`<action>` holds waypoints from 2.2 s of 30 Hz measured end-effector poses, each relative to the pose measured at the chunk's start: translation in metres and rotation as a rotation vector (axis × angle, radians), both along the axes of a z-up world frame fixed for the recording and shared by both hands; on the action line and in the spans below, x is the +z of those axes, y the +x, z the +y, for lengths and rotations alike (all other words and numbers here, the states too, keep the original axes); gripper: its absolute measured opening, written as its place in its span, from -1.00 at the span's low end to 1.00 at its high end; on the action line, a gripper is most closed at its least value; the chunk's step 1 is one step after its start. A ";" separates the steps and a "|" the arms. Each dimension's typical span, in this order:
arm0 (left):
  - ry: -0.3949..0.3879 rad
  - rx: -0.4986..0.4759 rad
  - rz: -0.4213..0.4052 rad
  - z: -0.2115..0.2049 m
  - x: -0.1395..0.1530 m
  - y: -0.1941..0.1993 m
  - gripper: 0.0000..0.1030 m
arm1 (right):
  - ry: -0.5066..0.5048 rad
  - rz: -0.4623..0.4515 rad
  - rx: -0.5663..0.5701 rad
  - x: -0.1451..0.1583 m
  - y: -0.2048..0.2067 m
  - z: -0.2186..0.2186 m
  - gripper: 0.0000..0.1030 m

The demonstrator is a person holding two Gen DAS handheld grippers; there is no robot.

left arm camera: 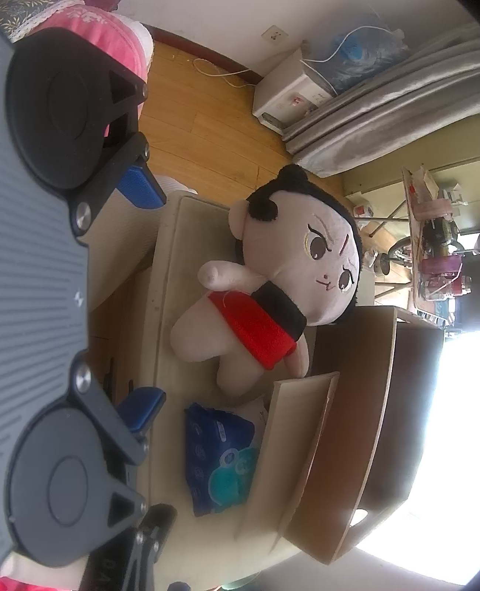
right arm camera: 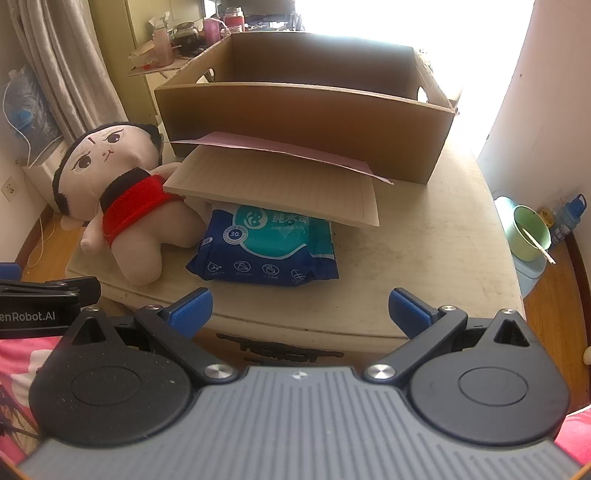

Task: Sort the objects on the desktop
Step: 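Move both tools toward the pink book lying under the box, then grasp the pink book with the right gripper and lift it toward the box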

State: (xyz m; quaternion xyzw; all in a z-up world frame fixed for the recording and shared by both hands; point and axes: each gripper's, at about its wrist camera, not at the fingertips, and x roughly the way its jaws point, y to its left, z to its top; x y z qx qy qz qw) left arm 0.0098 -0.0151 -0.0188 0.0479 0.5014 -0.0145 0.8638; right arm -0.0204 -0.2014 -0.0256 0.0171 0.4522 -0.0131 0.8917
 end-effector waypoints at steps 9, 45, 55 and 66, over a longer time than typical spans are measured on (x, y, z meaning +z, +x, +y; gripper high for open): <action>0.000 0.001 0.012 0.001 -0.003 0.002 1.00 | -0.006 0.009 0.002 -0.002 0.001 0.000 0.98; -0.123 -0.228 -0.248 -0.048 0.045 0.099 1.00 | 0.124 -0.337 -0.028 0.058 0.058 -0.094 0.98; -0.223 -0.264 -0.056 -0.072 0.010 0.160 1.00 | 0.390 -0.155 -0.113 -0.004 0.118 -0.144 0.62; -0.216 -0.288 0.191 -0.083 -0.022 0.189 1.00 | 0.641 0.099 -0.128 -0.068 0.152 -0.142 0.47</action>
